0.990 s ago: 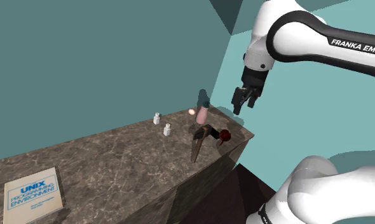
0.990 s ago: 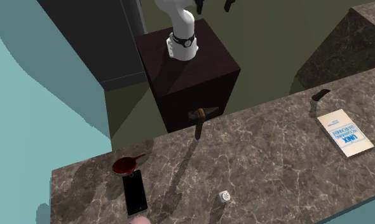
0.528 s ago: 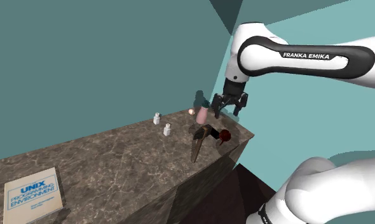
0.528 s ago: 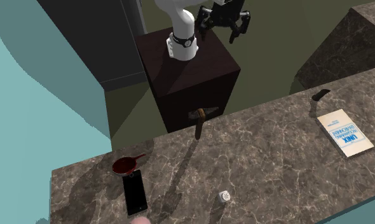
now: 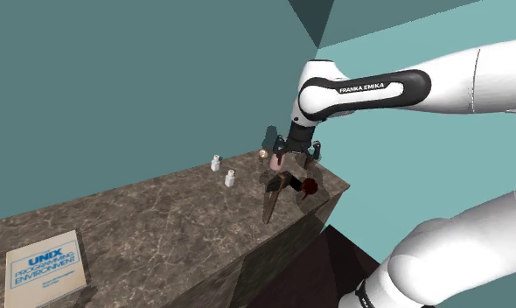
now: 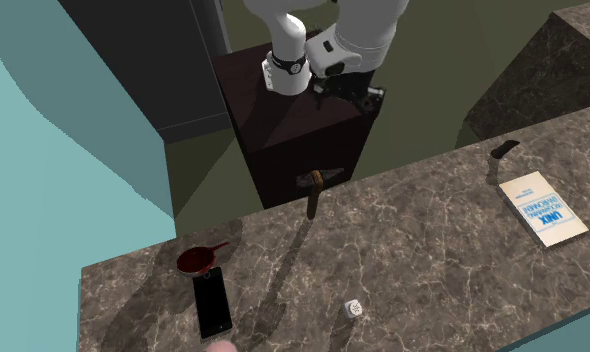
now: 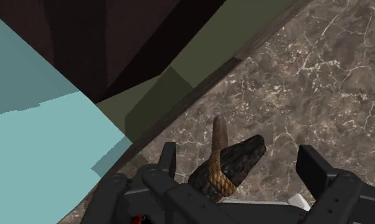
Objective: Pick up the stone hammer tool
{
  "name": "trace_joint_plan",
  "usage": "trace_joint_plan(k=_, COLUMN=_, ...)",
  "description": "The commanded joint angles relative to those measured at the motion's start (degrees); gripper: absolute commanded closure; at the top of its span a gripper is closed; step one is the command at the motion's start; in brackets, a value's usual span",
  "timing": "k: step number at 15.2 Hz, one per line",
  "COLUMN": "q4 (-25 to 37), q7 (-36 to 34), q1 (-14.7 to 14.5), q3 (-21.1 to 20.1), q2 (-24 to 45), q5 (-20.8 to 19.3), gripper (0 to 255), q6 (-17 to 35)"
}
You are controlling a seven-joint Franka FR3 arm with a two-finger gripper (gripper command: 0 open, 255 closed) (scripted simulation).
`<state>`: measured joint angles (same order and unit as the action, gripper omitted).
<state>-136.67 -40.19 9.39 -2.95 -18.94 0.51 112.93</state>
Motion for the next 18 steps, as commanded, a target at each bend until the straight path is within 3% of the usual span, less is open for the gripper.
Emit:
trace_joint_plan(k=1, q4=0.33, q7=-4.07, q1=1.46, q3=0.43, q2=3.78, q5=0.37, gripper=0, q6=3.84)
trace_joint_plan(k=11, q4=4.09, q7=-22.51, q1=6.45, q3=3.55, q2=21.36, q5=3.46, gripper=0, q6=19.57)
trace_joint_plan(k=18, q4=2.90, q7=-22.17, q1=6.43, q3=3.53, q2=24.79, q5=3.87, gripper=0, q6=24.19)
